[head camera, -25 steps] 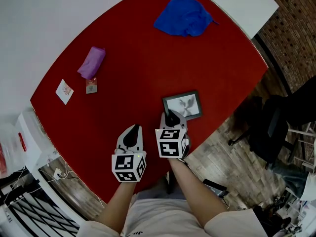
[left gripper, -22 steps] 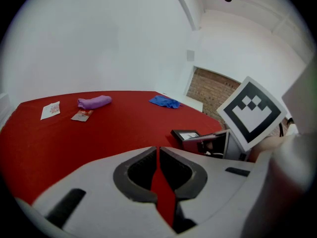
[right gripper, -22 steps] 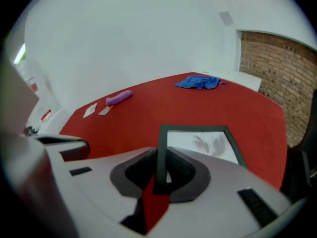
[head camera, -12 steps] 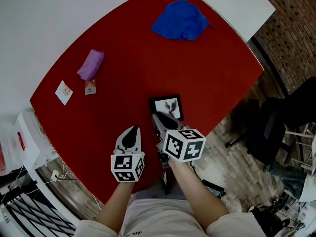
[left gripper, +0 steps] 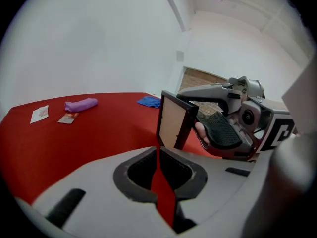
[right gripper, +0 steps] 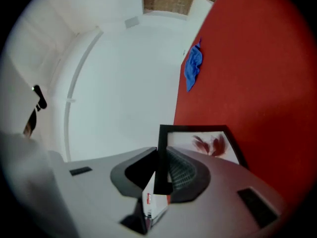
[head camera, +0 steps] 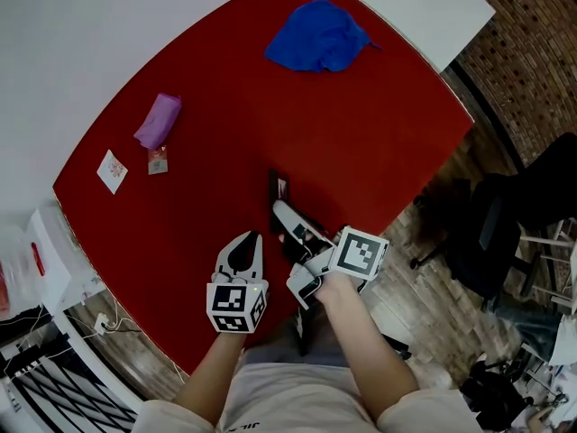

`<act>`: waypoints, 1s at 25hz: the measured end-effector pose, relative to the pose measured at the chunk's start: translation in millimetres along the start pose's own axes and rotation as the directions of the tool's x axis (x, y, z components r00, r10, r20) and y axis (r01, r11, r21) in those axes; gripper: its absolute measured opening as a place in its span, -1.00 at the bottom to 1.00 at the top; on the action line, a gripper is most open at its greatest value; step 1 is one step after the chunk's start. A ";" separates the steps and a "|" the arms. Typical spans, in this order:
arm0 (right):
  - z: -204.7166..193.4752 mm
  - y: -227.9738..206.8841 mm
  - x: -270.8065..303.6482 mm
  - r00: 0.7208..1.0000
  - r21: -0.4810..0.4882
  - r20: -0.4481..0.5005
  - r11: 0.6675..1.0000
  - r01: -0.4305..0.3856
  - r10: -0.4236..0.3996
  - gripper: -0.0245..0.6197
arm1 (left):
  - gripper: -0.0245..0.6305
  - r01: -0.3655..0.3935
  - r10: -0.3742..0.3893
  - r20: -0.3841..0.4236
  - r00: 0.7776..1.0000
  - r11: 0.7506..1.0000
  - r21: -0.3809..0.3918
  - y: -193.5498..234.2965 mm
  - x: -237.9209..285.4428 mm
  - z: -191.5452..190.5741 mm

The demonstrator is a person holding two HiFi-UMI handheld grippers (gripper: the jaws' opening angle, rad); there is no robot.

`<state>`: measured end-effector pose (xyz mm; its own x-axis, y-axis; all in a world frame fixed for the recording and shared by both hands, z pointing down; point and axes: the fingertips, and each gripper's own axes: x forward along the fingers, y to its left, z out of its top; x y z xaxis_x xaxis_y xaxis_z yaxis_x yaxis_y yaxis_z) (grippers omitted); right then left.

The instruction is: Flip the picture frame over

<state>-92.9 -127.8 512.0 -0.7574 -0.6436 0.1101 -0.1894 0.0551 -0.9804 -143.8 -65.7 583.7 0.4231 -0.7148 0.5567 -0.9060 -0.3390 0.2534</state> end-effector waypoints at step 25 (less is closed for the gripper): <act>37.0 -5.9 -40.4 0.989 -0.252 -0.024 0.958 0.138 -0.149 -0.72 | -0.64 0.117 -0.123 -0.002 0.992 0.945 0.306 -70.1 58.1 5.6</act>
<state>-38.1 -130.4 507.3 -0.7357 -0.6260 0.2588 -0.4435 0.1564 -0.8825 -55.6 -86.8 593.9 0.5311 -0.6665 0.5231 -0.8040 -0.5914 0.0628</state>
